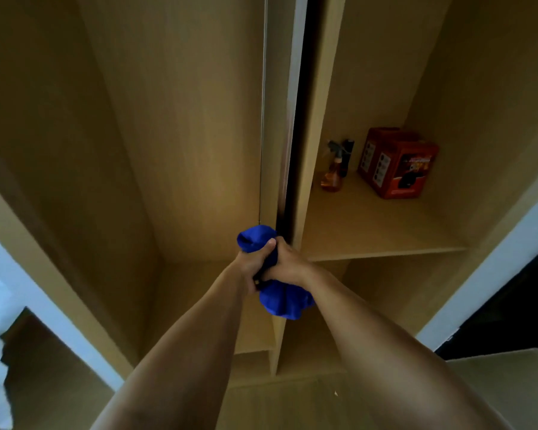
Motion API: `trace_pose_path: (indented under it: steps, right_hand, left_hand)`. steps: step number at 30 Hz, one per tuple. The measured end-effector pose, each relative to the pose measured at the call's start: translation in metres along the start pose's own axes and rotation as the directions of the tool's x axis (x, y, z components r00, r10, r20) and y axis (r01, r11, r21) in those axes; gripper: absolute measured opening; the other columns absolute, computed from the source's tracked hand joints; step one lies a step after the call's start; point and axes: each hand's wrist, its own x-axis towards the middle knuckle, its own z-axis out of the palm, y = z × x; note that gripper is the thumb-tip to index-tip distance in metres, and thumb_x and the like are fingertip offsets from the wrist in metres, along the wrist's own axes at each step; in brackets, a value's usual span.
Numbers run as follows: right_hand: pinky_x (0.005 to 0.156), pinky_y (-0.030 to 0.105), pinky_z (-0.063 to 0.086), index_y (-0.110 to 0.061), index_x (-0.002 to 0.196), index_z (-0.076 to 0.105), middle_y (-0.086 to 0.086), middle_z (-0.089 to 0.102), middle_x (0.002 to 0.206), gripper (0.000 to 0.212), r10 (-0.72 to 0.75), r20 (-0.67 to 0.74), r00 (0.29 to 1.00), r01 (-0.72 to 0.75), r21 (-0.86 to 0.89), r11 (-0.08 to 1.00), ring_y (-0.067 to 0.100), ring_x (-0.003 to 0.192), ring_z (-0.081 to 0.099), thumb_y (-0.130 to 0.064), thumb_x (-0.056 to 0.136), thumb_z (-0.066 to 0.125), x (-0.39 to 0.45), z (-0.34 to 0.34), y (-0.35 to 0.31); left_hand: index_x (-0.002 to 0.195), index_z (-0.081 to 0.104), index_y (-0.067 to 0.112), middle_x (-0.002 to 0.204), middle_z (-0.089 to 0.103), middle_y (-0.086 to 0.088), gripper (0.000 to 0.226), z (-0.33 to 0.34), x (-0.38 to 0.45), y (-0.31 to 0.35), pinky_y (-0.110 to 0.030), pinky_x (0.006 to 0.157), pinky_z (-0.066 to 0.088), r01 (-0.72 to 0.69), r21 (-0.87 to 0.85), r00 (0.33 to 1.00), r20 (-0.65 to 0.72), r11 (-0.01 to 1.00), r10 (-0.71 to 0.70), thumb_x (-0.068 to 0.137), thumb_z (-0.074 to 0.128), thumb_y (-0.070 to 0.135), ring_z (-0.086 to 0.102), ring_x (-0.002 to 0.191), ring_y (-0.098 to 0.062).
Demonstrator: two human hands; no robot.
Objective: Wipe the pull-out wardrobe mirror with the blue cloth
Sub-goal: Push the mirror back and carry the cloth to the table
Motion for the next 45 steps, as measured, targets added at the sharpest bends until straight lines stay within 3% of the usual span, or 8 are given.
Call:
trace_pose_path:
  steps: [6,9,16,24,32,35,40,45]
  right_hand:
    - [0.093,0.043,0.042,-0.007,0.133,0.039,0.013,0.053,0.117,0.061,0.138,0.130,0.982,-0.184,0.474,0.861,0.028,0.103,0.052,-0.002,0.074,0.049,-0.028,0.023,0.008]
    - [0.078,0.033,0.046,-0.024,0.145,0.027,0.004,0.042,0.131,0.072,0.136,0.163,0.977,-0.199,0.483,0.852,0.024,0.102,0.049,0.001,0.081,0.046,-0.039,0.033,0.015]
    - [0.093,0.036,0.044,-0.017,0.140,0.040,0.007,0.048,0.138,0.066,0.092,0.420,0.903,-0.181,0.177,0.967,0.025,0.123,0.048,0.002,0.082,0.065,-0.060,0.057,0.015]
    - [0.064,0.024,0.044,-0.008,0.115,0.059,0.011,0.062,0.117,0.045,0.008,0.322,0.947,-0.020,0.033,0.999,0.016,0.088,0.058,-0.015,0.075,0.077,-0.075,0.083,0.022]
    - [0.086,0.030,0.037,-0.006,0.135,0.038,0.011,0.044,0.134,0.067,-0.118,0.218,0.969,0.174,-0.259,0.950,0.025,0.116,0.047,-0.029,0.082,0.071,-0.105,0.147,-0.001]
    - [0.080,0.030,0.043,-0.005,0.128,0.047,0.011,0.055,0.120,0.049,-0.085,0.392,0.916,0.090,0.004,0.996,0.023,0.101,0.054,-0.035,0.090,0.059,-0.135,0.193,-0.031]
    - [0.070,0.027,0.054,-0.009,0.107,0.059,0.011,0.060,0.101,0.023,-0.046,0.767,0.640,-0.107,0.148,0.983,0.019,0.083,0.059,-0.011,0.096,0.039,-0.168,0.246,-0.071]
    - [0.089,0.036,0.051,-0.016,0.135,0.041,0.009,0.048,0.133,0.057,-0.146,0.784,0.604,0.310,-0.062,0.949,0.025,0.111,0.053,0.000,0.083,0.060,-0.172,0.303,-0.093]
  left_hand:
    - [0.122,0.057,0.008,0.107,0.066,-0.017,0.033,-0.032,-0.029,-0.027,-0.042,0.068,0.053,0.045,-0.054,0.999,-0.022,0.998,-0.046,0.090,0.059,0.017,0.064,0.093,-0.030]
    - [0.123,0.055,0.002,0.109,0.065,-0.021,0.032,-0.043,-0.048,-0.039,-0.042,0.067,0.051,0.030,-0.064,1.000,-0.004,0.997,-0.030,0.091,0.052,0.004,0.063,0.095,-0.033]
    - [0.106,0.062,-0.002,0.095,0.071,-0.019,0.035,-0.076,-0.101,-0.078,-0.038,0.070,0.053,0.035,-0.082,0.996,-0.073,0.996,-0.041,0.086,0.036,-0.013,0.067,0.090,-0.031]
    - [0.092,0.049,-0.003,0.091,0.055,-0.020,0.022,-0.128,-0.158,-0.120,-0.043,0.066,0.050,-0.028,-0.084,0.839,-0.544,0.996,-0.023,0.079,0.037,-0.014,0.057,0.077,-0.036]
    - [0.106,0.052,-0.001,0.093,0.059,-0.019,0.028,-0.149,-0.214,-0.174,-0.044,0.087,0.049,0.053,-0.048,0.692,-0.718,0.997,-0.071,0.081,0.042,-0.004,0.057,0.091,-0.035]
    - [0.104,0.055,0.002,0.085,0.063,-0.017,0.018,-0.144,-0.223,-0.189,-0.038,0.072,0.052,-0.109,-0.257,0.738,-0.668,0.960,-0.095,0.089,0.046,0.007,0.061,0.077,-0.030]
    - [0.115,0.059,0.011,0.109,0.066,-0.015,0.054,-0.177,-0.253,-0.209,-0.046,0.094,0.049,-0.285,-0.451,0.737,-0.668,0.846,-0.107,0.075,0.073,0.045,0.063,0.101,-0.032]
    - [0.122,0.050,0.010,0.113,0.061,-0.019,0.044,-0.243,-0.304,-0.220,-0.048,0.087,0.050,-0.381,-0.507,0.647,-0.743,0.773,-0.169,0.079,0.057,0.010,0.059,0.101,-0.035]
